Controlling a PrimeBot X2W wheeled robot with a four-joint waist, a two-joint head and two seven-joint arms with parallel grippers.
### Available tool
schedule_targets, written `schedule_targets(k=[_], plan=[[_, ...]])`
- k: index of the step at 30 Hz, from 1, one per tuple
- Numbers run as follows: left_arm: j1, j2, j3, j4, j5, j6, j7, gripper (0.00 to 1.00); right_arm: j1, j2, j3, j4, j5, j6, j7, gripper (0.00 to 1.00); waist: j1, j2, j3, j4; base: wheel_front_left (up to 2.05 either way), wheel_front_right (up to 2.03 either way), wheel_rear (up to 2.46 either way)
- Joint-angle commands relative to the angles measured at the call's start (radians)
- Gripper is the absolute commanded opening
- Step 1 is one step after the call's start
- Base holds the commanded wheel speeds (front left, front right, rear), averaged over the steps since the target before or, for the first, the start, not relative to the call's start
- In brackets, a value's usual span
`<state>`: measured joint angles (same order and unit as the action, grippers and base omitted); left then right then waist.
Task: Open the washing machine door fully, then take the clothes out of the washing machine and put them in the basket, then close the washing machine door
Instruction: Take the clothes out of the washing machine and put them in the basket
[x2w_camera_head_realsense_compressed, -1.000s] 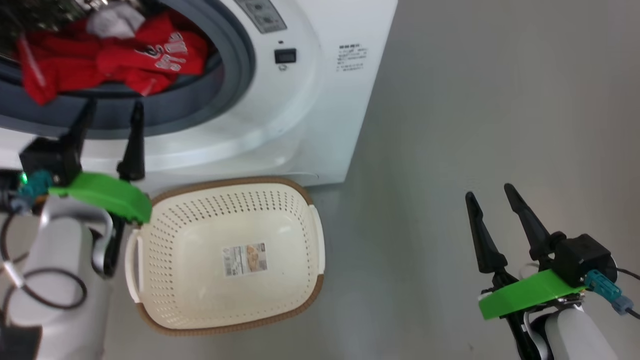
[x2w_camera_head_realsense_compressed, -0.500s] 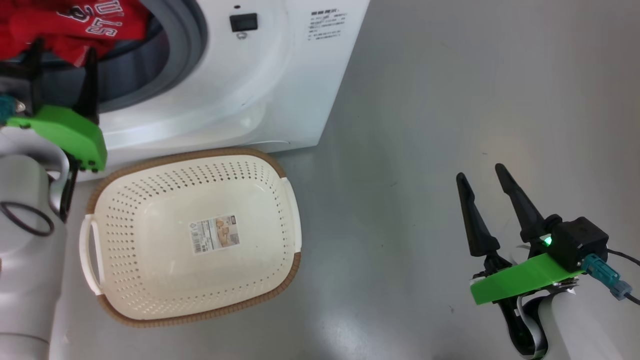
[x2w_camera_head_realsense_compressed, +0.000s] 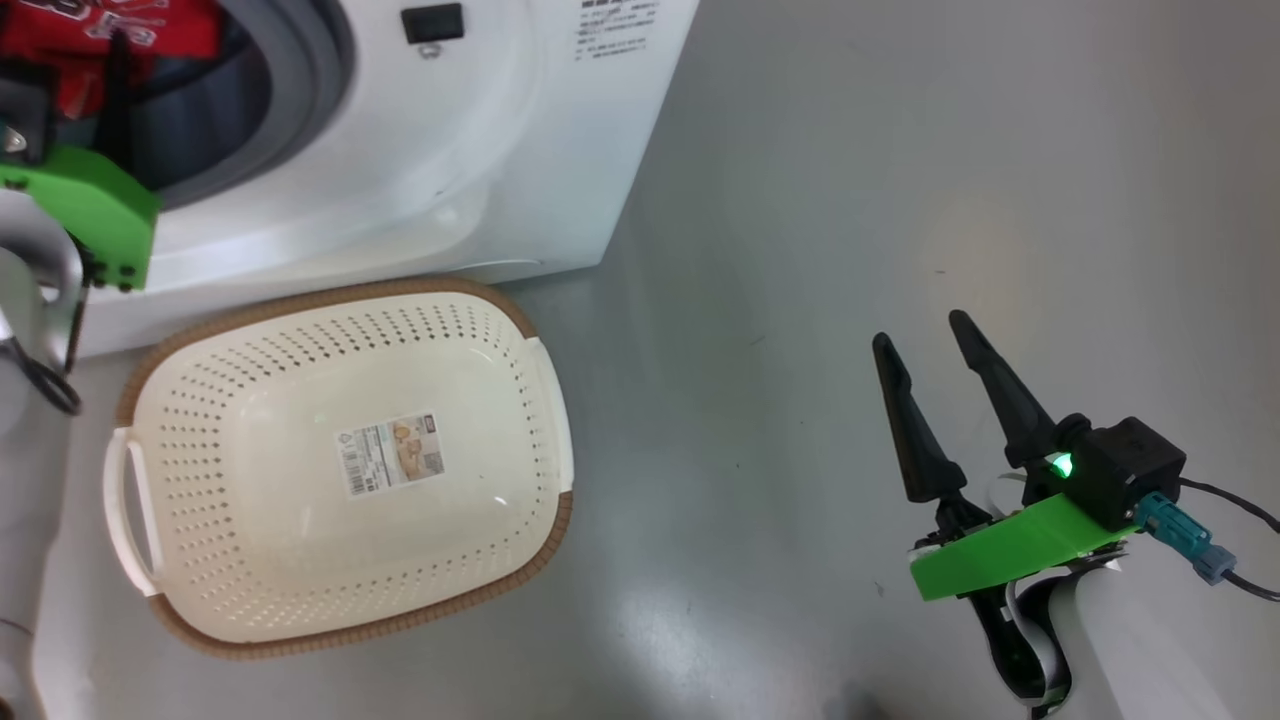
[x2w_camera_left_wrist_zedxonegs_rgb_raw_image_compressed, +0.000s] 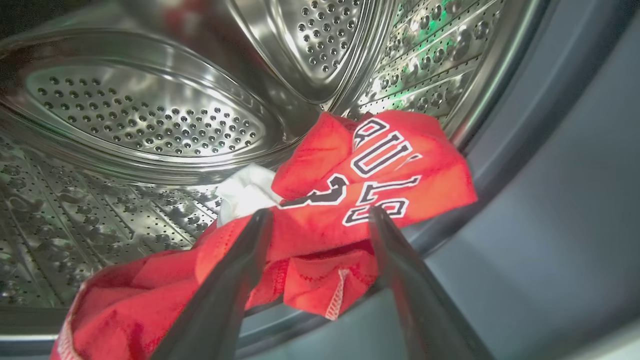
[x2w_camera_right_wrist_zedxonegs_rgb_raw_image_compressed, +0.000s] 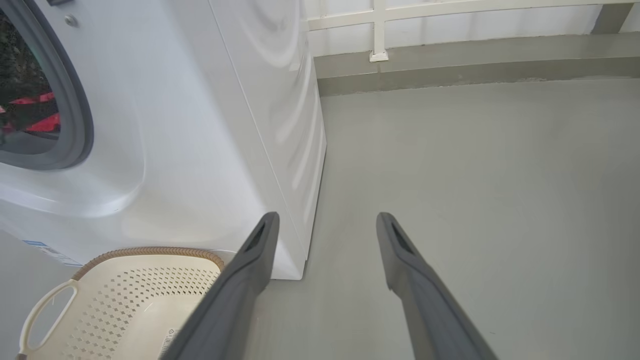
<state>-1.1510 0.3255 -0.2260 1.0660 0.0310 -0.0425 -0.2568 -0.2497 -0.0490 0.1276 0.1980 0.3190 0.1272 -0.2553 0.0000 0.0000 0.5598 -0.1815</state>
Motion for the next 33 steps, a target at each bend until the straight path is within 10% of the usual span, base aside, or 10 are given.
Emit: schedule_targets(k=[1,10,11,13,14,33], plan=[[-0.027,0.057,0.010,-0.015,0.014,0.010,-0.005,1.00,-0.006,-0.001,0.025,-0.026,0.023,0.003,-0.006,1.00,0.0000,0.0000,0.013,-0.012,0.00,0.00,0.00],[-0.098,0.070,-0.037,0.069,0.039,0.019,-0.005,1.00,-0.015,-0.001,0.047,-0.025,0.046,0.003,-0.006,1.00,0.0000,0.0000,0.034,-0.033,0.00,0.00,0.00],[-0.102,0.072,-0.037,0.084,0.036,0.020,-0.005,0.83,-0.016,-0.001,0.048,-0.025,0.049,0.003,-0.006,1.00,0.0000,0.0000,0.034,-0.035,0.00,0.00,0.00],[-0.109,0.074,-0.036,0.102,0.030,0.022,-0.005,0.11,-0.017,-0.001,0.047,-0.026,0.051,0.003,-0.006,1.00,0.0000,0.0000,0.033,-0.038,0.00,0.00,0.00],[-0.111,0.074,-0.037,0.107,0.028,0.022,-0.005,0.00,-0.016,-0.001,0.046,-0.026,0.052,0.003,-0.006,1.00,0.0000,0.0000,0.033,-0.037,0.00,0.00,0.00],[0.037,0.013,0.117,-0.060,-0.186,-0.012,-0.005,0.00,-0.017,-0.001,0.022,-0.013,0.024,0.003,-0.006,1.00,0.0000,0.0000,-0.031,0.025,0.00,0.00,0.00]])
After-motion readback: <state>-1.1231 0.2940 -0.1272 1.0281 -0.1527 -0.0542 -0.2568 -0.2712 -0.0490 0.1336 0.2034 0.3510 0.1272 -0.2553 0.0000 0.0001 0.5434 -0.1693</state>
